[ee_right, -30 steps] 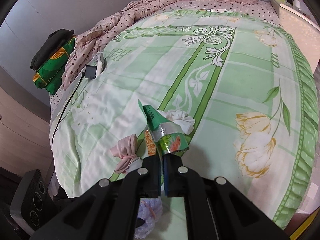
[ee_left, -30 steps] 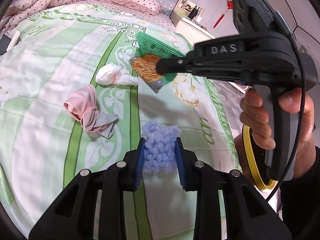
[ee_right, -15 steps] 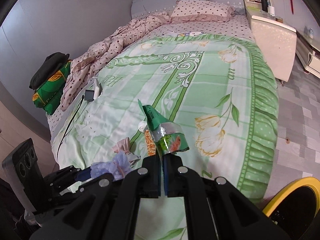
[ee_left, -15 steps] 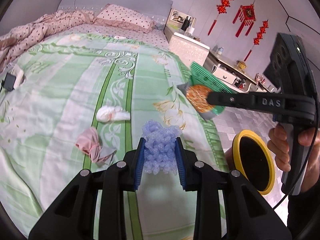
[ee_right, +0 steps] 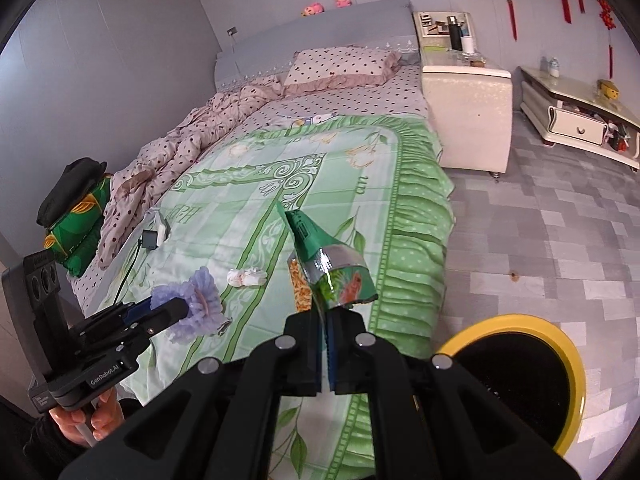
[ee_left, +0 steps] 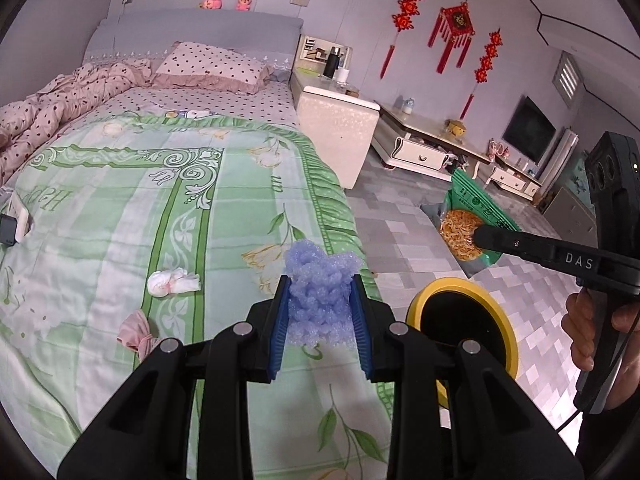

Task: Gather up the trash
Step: 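Carry the mesh puff and green snack packet over the yellow bin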

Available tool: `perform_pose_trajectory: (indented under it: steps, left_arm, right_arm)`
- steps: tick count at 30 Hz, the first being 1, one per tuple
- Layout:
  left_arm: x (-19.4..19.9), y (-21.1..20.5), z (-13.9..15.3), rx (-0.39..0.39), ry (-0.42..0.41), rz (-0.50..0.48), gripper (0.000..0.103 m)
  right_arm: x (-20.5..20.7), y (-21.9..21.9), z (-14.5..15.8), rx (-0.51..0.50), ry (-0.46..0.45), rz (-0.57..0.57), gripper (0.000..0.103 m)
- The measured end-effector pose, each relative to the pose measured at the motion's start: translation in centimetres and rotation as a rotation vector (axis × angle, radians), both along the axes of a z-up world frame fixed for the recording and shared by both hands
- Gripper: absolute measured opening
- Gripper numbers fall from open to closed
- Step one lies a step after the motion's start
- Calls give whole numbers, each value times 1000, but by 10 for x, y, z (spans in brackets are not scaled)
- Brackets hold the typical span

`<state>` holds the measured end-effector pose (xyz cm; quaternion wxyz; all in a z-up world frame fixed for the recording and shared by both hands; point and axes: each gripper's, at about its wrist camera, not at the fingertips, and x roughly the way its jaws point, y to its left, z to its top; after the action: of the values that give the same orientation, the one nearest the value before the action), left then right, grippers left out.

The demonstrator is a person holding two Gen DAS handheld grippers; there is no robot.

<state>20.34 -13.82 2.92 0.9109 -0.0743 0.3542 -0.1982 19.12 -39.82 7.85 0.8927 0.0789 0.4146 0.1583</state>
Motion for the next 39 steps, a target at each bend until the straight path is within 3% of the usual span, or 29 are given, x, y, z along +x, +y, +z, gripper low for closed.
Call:
perform_pose_trajectory:
  steps: [8, 18, 30, 39]
  left_arm:
    - [-6, -67, 20, 12, -14, -96, 28]
    - [-10, -144, 13, 29, 0, -193, 28]
    - [-7, -208, -24, 72, 44, -251, 28]
    - [-4, -229, -65, 105, 90, -283, 29]
  right_arm:
    - [-29, -61, 11, -8, -21, -112, 1]
    - [-55, -127, 2, 1, -16, -237, 1]
    - [-64, -174, -36, 22, 34, -316, 1]
    - [-56, -189, -66, 29, 101, -333, 1]
